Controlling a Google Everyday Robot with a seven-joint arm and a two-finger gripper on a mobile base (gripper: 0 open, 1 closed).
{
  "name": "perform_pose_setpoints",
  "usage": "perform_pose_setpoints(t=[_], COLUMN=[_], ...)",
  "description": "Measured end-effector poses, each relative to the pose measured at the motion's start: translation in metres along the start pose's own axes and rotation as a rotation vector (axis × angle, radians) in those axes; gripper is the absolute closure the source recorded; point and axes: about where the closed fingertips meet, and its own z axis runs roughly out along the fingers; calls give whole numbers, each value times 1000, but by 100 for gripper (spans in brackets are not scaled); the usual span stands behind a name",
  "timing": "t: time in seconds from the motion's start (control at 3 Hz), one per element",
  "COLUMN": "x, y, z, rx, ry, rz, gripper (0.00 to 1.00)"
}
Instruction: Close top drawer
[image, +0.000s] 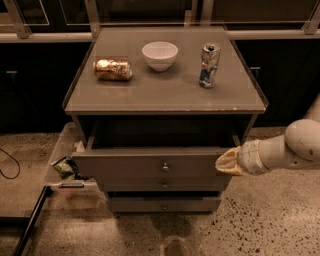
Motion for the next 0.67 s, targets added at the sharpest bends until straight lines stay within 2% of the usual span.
perform_pose_setpoints(t=[0.67], x=[0], y=[0], z=[0], rx=[0], ry=[0], rz=[0], gripper=[39])
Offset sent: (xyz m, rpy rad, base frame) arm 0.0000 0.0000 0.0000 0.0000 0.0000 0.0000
